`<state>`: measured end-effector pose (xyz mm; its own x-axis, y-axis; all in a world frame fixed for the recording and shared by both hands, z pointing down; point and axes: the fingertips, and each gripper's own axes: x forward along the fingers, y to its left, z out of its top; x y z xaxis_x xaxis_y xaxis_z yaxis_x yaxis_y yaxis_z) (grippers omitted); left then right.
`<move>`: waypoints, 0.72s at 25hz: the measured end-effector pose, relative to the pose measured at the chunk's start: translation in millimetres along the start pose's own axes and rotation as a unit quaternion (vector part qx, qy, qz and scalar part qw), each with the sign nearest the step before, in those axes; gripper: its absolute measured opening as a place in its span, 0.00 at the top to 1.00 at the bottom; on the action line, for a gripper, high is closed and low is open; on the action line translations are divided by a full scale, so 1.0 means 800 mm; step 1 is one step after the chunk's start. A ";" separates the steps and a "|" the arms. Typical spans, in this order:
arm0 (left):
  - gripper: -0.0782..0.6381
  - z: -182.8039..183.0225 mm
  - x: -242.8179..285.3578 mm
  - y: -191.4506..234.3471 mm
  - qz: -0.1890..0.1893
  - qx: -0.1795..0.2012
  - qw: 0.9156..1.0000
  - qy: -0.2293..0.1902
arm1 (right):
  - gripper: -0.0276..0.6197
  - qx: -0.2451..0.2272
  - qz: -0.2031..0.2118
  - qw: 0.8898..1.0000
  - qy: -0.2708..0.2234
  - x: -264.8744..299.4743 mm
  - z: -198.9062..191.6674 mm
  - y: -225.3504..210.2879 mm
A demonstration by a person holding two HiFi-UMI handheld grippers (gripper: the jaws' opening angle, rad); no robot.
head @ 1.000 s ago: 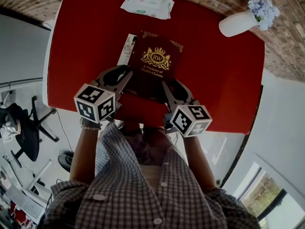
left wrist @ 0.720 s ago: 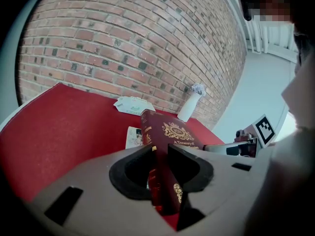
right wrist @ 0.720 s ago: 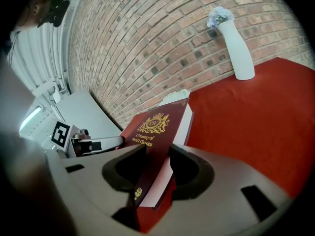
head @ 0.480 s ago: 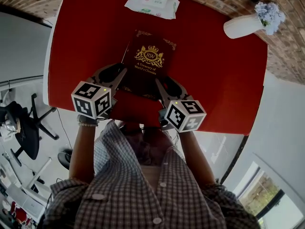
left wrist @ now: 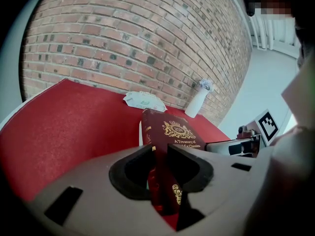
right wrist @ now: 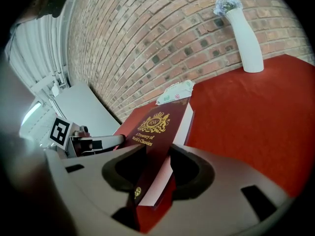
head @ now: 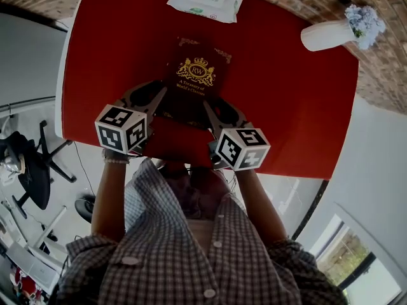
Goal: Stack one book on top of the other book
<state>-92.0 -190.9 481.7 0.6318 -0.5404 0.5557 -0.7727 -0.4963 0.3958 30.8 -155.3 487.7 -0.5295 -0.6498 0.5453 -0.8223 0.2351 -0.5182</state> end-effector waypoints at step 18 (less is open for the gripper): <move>0.75 0.009 -0.018 -0.007 0.010 0.025 1.000 -0.007 | 0.73 -0.065 -0.046 0.997 -0.023 -0.019 0.020 -0.012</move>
<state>-96.3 -184.9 466.2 0.6172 -0.5601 0.5526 -0.7813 -0.5189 0.3468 50.1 -159.4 474.3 -0.4420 -0.7055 0.5540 -0.8889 0.2618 -0.3758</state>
